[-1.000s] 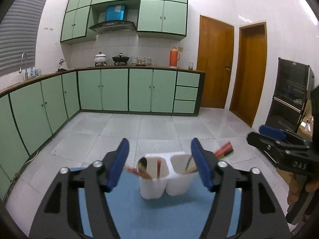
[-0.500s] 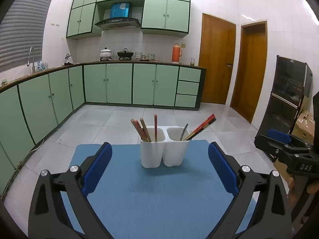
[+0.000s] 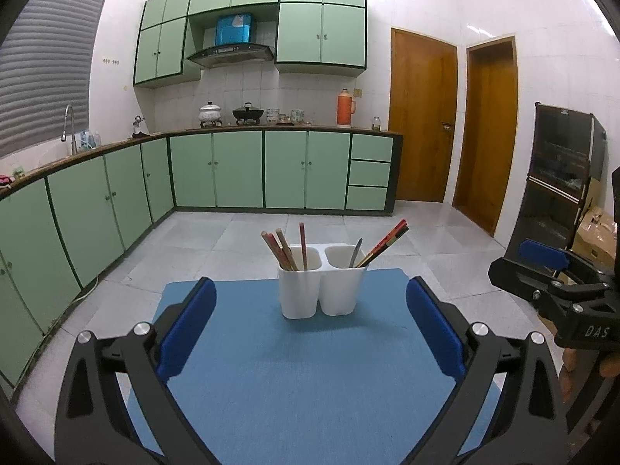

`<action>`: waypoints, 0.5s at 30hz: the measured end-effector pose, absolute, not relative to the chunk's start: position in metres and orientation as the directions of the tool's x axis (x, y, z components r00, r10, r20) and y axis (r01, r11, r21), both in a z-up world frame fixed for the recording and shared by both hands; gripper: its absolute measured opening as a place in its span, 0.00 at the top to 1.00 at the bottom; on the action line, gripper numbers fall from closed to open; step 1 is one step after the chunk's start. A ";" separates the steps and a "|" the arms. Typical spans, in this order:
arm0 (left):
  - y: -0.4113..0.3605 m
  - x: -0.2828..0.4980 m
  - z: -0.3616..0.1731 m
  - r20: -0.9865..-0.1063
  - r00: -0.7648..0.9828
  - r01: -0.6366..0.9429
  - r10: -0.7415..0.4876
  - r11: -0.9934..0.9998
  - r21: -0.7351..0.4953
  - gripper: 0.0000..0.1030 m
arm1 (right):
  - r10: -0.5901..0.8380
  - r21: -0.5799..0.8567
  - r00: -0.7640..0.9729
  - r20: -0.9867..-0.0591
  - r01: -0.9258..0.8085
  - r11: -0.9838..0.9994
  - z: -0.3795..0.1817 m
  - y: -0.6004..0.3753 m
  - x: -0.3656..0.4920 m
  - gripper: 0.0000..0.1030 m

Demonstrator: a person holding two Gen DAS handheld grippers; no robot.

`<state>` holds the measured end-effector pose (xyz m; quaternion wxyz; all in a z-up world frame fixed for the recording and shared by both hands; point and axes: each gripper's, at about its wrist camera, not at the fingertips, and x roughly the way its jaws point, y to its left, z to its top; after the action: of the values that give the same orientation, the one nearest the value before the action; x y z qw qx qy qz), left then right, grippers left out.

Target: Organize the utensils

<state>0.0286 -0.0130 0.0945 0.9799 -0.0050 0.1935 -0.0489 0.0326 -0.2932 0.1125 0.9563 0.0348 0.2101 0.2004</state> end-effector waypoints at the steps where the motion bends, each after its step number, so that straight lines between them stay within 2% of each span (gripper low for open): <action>1: -0.013 0.027 0.095 -0.376 0.922 0.094 -0.097 0.995 -0.028 0.07 | 0.401 0.149 0.831 -0.385 -0.373 0.916 0.114 -0.293 0.031 0.06; 15: -0.014 0.013 0.107 -0.346 0.934 0.091 -0.093 0.996 -0.021 0.07 | 0.405 0.115 0.839 -0.365 -0.391 0.913 0.127 -0.284 0.018 0.06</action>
<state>0.0130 -0.0138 0.1066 0.9833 -0.0025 0.1762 -0.0467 0.0178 -0.2838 0.1266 0.9586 0.0180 0.1943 0.2073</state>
